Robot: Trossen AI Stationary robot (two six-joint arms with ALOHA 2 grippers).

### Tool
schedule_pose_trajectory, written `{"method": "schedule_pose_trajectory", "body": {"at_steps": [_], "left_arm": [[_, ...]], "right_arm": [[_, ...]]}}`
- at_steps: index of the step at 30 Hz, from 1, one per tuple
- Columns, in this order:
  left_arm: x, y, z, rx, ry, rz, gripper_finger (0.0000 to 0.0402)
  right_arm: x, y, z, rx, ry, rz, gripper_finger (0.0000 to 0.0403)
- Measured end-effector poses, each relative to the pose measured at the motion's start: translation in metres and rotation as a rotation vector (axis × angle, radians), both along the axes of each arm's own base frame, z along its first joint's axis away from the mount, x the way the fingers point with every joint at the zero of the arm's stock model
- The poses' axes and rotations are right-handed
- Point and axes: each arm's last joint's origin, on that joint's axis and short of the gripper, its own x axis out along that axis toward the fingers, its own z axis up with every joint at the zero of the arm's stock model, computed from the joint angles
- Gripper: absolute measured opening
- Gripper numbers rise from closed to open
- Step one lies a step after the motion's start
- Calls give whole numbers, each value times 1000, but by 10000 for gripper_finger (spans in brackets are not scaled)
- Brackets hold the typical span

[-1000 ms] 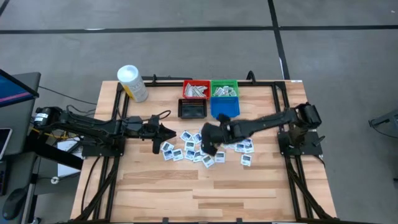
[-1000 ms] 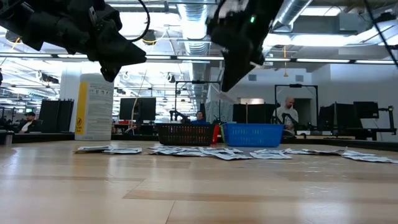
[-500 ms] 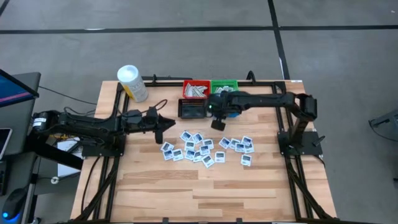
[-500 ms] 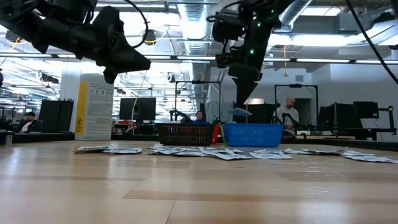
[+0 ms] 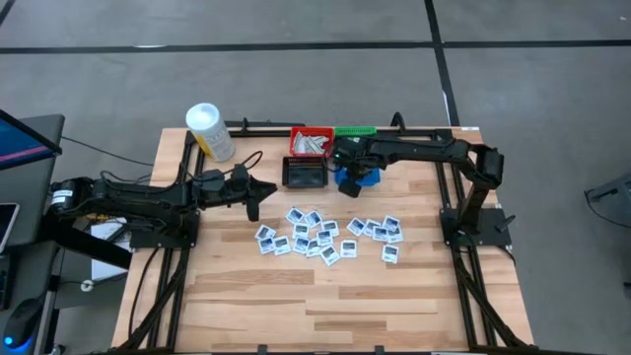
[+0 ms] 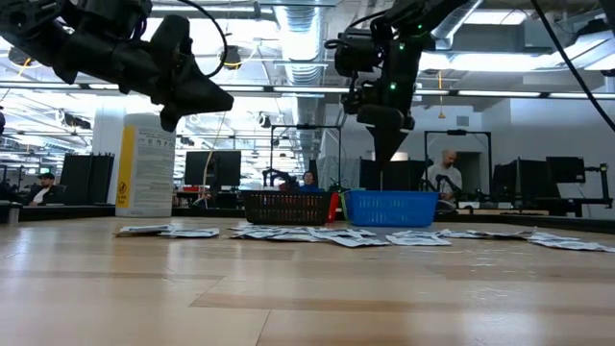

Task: Pick & Place First Aid Supplies
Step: Put the alcohol pad into the blue basket

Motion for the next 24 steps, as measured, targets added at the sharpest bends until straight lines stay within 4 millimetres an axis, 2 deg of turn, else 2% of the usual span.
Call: {"method": "schedule_pose_trajectory", "body": {"at_steps": [9, 12, 17, 20, 24], "left_arm": [[0, 0, 0, 0, 0, -1, 62], [0, 0, 0, 0, 0, -2, 62], [0, 0, 0, -2, 0, -11, 62], [0, -1, 0, -7, -1, -32, 62], [0, -2, 0, -10, -1, -46, 63]], "right_arm": [[1, 3, 0, 1, -6, -5, 95], [4, 11, 0, 1, -3, 18, 101], [5, 35, 3, -10, 3, 129, 95], [-7, 47, 10, -33, -24, 143, 91], [-41, 57, 18, -66, -91, 65, 87]]}}
